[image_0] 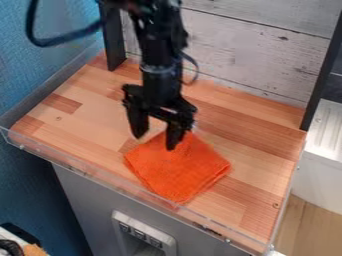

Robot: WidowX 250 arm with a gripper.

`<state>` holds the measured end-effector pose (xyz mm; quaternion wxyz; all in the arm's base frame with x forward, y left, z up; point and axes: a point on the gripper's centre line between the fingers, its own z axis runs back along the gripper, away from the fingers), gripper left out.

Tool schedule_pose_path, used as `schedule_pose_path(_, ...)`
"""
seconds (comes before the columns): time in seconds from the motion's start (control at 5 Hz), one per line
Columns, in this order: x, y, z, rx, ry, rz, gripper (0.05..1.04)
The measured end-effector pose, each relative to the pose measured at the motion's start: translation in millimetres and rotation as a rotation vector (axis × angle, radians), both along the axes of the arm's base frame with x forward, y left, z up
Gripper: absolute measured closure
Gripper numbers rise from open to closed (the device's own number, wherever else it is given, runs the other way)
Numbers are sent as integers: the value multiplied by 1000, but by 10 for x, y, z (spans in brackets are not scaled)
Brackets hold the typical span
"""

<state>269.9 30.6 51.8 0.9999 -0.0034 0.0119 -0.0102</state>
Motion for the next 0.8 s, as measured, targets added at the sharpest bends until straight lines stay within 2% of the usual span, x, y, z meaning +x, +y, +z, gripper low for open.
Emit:
schedule_pose_path(0.4, -64, 363, 194, -9, -28, 9, 87)
schedule_pose_path(0.8, -86, 636, 291, -13, -36, 13, 89)
